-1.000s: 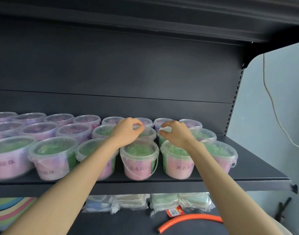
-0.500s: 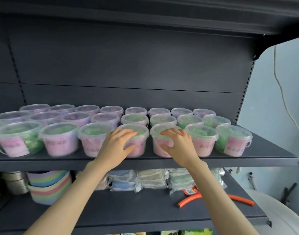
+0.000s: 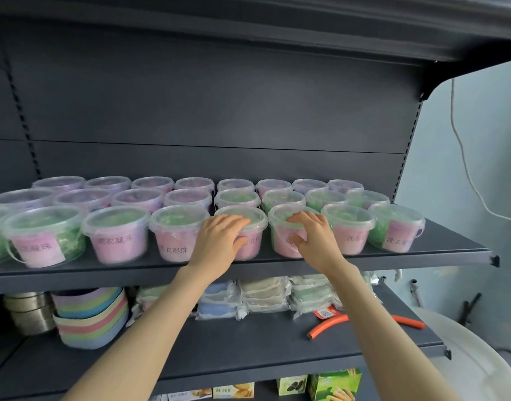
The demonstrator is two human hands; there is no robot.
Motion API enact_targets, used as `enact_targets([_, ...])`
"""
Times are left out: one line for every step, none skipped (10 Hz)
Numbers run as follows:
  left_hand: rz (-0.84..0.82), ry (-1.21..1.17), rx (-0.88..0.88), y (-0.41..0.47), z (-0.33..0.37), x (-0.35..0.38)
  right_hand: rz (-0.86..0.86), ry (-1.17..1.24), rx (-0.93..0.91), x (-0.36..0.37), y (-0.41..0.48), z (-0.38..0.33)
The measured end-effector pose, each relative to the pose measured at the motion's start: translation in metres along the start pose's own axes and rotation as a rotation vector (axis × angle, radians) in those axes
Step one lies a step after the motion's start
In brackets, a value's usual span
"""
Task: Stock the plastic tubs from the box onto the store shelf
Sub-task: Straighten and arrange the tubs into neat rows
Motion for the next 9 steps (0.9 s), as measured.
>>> enact_targets([0.003, -0.011, -0.007, -0.001, 0.002, 0.001, -0.023, -0.003, 0.004, 0.000, 0.002, 0.000])
enact_targets([-0.001, -0.020, -0.016, -0.001, 0.002, 0.003, -0.033, -0.004, -0.001, -0.001, 0.002, 0.001])
enact_targets([-0.010, -0.013, -0.030, 0.000, 0.002, 0.004, -0.035, -0.013, -0.006, 0.000, 0.000, 0.001])
enact_targets([-0.015, 0.001, -0.029, -0.001, 0.003, 0.007, -0.038, -0.040, -0.015, 0.002, 0.000, 0.001])
enact_targets([-0.011, -0.003, -0.033, -0.003, 0.003, 0.009, -0.028, -0.093, -0.024, 0.004, 0.000, 0.000])
enact_targets([-0.008, -0.002, -0.037, -0.003, 0.003, 0.012, -0.014, -0.125, -0.036, 0.007, 0.001, 0.002])
enact_targets([-0.042, 0.021, -0.049, -0.003, 0.003, 0.011, -0.015, -0.142, -0.032, 0.006, 0.000, 0.000])
enact_targets([-0.057, 0.026, -0.043, -0.005, 0.005, 0.008, -0.046, -0.141, -0.032, 0.007, 0.000, 0.001])
enact_targets([0.013, -0.021, -0.036, -0.017, 0.012, -0.015, -0.018, -0.135, -0.034, -0.007, -0.008, -0.010])
Point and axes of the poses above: each hand's wrist, its own y-axis towards the middle knuckle, its own x-axis out of the palm, z = x × y, the point moved 4 cm from there along y, towards the middle knuckle, and after that the axes turned 13 degrees about -z, right-handed, at the moved point
